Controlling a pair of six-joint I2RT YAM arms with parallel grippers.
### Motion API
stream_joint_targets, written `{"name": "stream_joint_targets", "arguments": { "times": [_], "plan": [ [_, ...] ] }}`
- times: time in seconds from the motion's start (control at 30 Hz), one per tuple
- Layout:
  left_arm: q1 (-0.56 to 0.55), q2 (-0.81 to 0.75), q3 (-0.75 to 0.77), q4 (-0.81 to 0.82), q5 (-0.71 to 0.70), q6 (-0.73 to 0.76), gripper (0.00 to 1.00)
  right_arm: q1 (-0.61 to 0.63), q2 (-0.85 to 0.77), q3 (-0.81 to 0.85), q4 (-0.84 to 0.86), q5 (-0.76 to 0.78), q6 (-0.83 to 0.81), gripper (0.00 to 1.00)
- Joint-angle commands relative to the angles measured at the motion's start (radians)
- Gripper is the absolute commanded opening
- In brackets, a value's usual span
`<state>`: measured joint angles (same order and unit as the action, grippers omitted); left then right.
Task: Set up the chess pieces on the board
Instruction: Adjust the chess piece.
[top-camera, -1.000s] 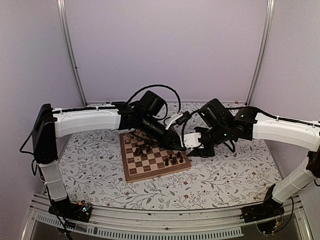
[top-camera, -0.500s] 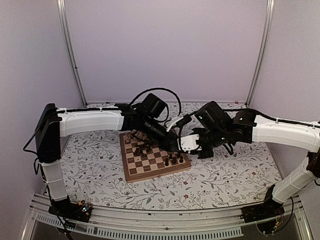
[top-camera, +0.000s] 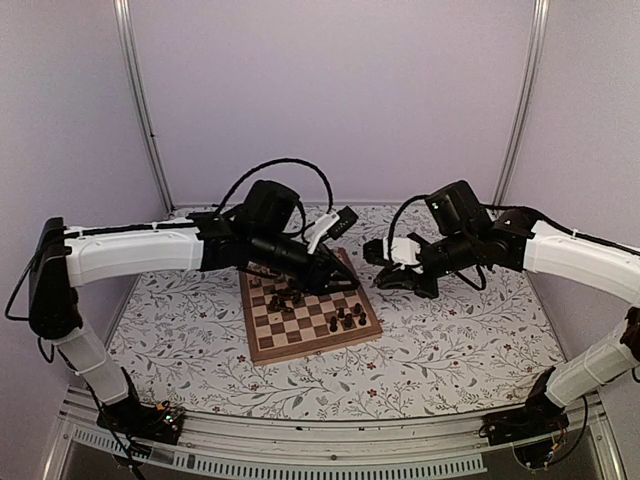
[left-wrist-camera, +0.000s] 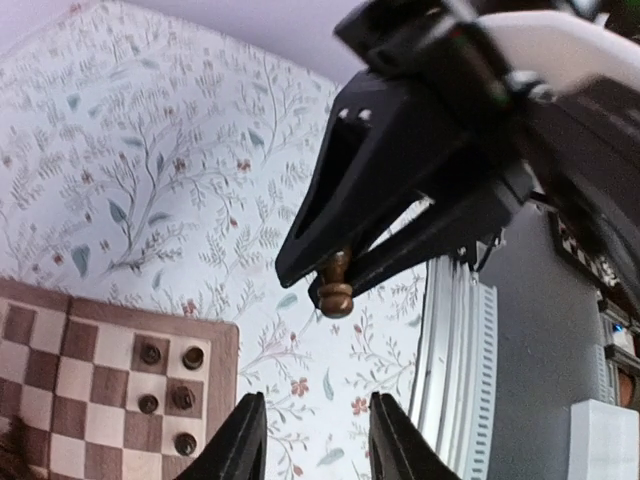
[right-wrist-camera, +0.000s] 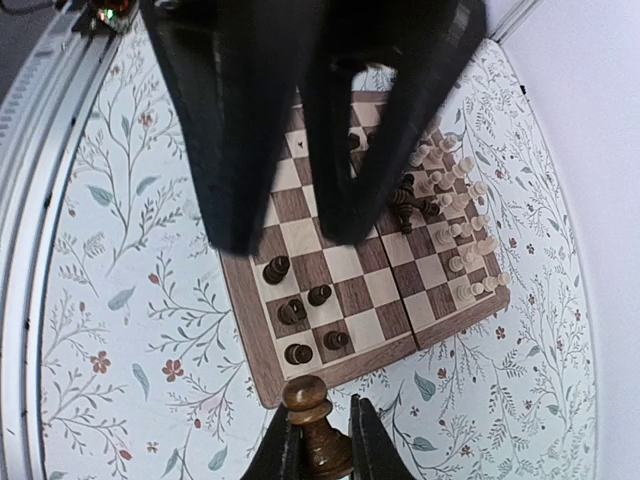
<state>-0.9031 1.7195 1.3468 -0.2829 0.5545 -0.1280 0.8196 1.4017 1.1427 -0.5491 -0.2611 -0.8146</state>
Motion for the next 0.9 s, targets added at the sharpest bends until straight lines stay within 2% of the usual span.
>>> {"name": "stream_joint_targets", "arguments": {
  "times": [0.0,0.13,0.27,0.5,0.77,0.87],
  "plan": [
    [-0.04,-0.145,-0.177,0.376,-0.114,-0.009,0.39,-0.099,-0.06,-0.045,0.065,-0.374,0.128,0.05],
    [-0.108,-0.184,-0.263,0.536,-0.194,0.088,0.39,-0.156,-0.046,-0.067,0.083,-0.57,0.193,0.05],
    [-0.118,-0.152,-0.244,0.546,-0.176,0.142,0.4,-0.179,-0.047,-0.083,0.094,-0.647,0.212,0.05],
    [-0.139,-0.087,-0.177,0.511,-0.137,0.176,0.4,-0.181,-0.079,-0.114,0.112,-0.648,0.213,0.06],
    [-0.142,-0.026,-0.1,0.452,-0.085,0.182,0.29,-0.184,-0.107,-0.129,0.118,-0.648,0.21,0.07],
    [-0.143,-0.019,-0.093,0.438,-0.068,0.179,0.29,-0.19,-0.11,-0.133,0.121,-0.651,0.212,0.07]
  ]
}}
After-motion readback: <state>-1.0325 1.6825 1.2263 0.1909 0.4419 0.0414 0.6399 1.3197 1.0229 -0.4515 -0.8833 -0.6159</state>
